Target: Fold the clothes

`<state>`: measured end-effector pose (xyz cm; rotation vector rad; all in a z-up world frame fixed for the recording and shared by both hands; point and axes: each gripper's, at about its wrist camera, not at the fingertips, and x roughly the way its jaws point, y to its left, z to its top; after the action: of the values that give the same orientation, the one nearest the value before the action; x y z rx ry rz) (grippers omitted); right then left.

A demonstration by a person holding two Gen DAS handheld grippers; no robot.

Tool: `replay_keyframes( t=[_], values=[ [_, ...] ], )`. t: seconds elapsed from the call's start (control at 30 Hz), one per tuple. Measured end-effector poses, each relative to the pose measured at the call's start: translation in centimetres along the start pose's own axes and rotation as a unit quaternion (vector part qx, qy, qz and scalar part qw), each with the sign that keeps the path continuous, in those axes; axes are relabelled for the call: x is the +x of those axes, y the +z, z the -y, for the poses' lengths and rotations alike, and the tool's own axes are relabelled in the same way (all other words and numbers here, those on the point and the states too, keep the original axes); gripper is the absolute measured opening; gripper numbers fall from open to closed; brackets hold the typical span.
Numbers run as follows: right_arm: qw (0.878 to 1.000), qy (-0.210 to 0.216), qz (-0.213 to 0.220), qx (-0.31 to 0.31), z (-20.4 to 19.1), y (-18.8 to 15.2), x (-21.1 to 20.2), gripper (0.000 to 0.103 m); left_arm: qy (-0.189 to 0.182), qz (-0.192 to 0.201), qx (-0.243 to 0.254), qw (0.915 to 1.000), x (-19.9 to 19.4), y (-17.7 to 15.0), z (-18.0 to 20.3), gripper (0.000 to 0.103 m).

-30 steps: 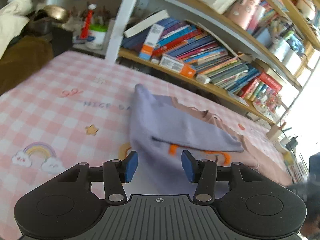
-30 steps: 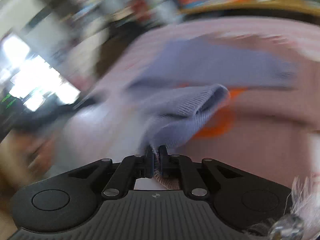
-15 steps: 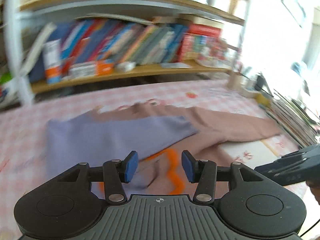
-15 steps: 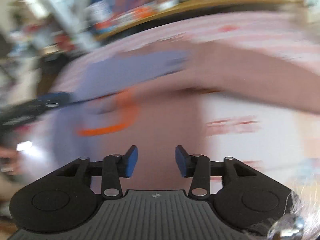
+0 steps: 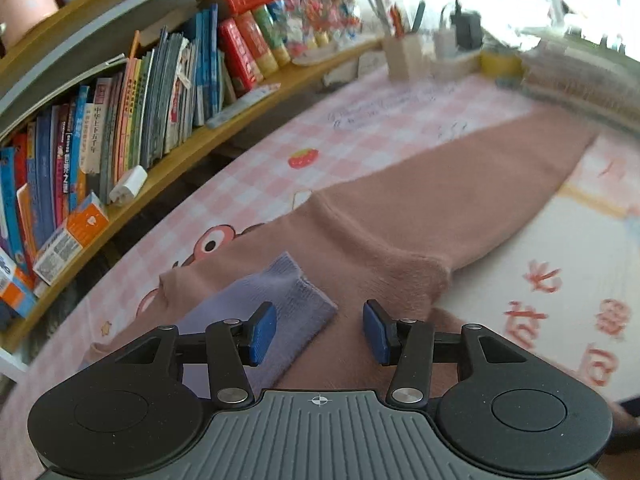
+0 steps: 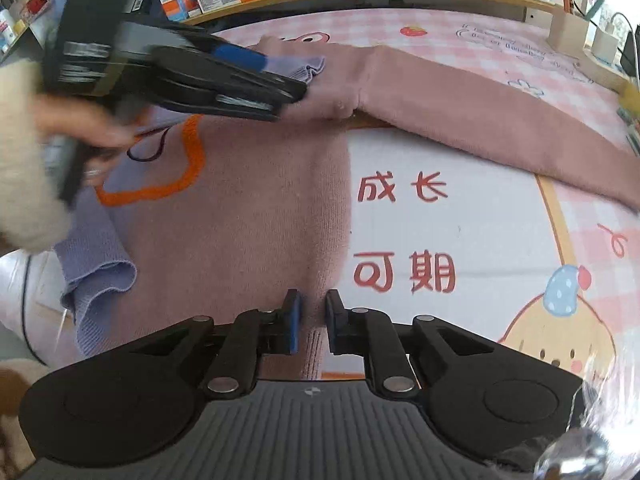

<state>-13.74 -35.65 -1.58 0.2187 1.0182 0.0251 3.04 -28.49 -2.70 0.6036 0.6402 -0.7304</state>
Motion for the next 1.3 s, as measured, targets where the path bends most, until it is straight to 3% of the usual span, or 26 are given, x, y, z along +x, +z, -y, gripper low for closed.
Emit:
replay_keyframes(
  t=[0.1, 0.13, 0.17, 0.2, 0.27, 0.33, 0.47, 0.57, 0.73, 0.9, 1.03, 1.2, 1.27, 1.3],
  values=[
    [1.0, -0.002, 0.004, 0.004, -0.1, -0.3, 0.0, 0.012, 0.015, -0.009, 0.018, 0.9997, 1.3, 0.0, 0.5, 0.044],
    [1.0, -0.004, 0.005, 0.005, 0.0, -0.2, 0.0, 0.012, 0.02, -0.012, 0.024, 0.9994, 1.7, 0.0, 0.7, 0.031],
    [1.0, -0.006, 0.006, 0.006, 0.0, -0.2, 0.1, 0.012, 0.025, -0.015, 0.03, 0.9991, 2.1, 0.0, 0.9, 0.007],
    [1.0, -0.008, 0.006, 0.007, -0.1, -0.2, 0.1, 0.012, 0.03, -0.019, 0.036, 0.9987, 2.5, 0.0, 1.0, 0.004],
    [1.0, -0.013, 0.007, 0.008, -0.2, -0.2, 0.2, 0.012, 0.045, 0.017, -0.021, 0.9986, 0.5, -0.4, -1.3, 0.004],
    [1.0, -0.017, 0.008, 0.009, -0.3, -0.2, 0.2, 0.012, 0.065, 0.055, -0.094, 0.992, -2.3, -1.2, -4.6, 0.003],
    [1.0, -0.027, 0.009, 0.011, -0.6, -0.2, 0.4, 0.012, 0.125, 0.107, -0.226, 0.9601, -8.6, -5.8, -12.6, 0.003],
    [0.999, -0.034, 0.01, 0.012, -0.9, -0.2, 0.5, 0.012, 0.198, 0.098, -0.28, 0.9342, -12.3, -11.9, -18.0, 0.003],
    [0.998, -0.054, 0.007, 0.014, -1.6, -0.2, 0.5, 0.012, 0.286, 0.033, -0.322, 0.902, -16.4, -21.2, -24.1, 0.003],
    [0.997, -0.08, 0.001, 0.016, -2.5, -0.3, 0.5, 0.012, 0.327, -0.002, -0.328, 0.8863, -17.3, -25.4, -27.4, 0.004],
    [0.995, -0.1, -0.004, 0.017, -3.3, -0.4, 0.5, 0.012, 0.356, -0.001, -0.349, 0.8669, -18.6, -27.3, -29.2, 0.009],
    [0.992, -0.12, -0.012, 0.02, -4.4, -0.8, 0.3, 0.011, 0.375, -0.012, -0.367, 0.8512, -20.4, -28.7, -30.6, 0.014],
    [0.992, -0.124, -0.014, 0.024, -4.9, -1.4, 0.2, 0.011, 0.338, 0.019, -0.382, 0.8599, -21.7, -28.2, -29.1, 0.02],
    [0.992, -0.125, -0.015, 0.027, -5.1, -1.7, 0.1, 0.011, 0.292, 0.034, -0.393, 0.8712, -22.1, -27.6, -27.7, 0.026]
  ],
)
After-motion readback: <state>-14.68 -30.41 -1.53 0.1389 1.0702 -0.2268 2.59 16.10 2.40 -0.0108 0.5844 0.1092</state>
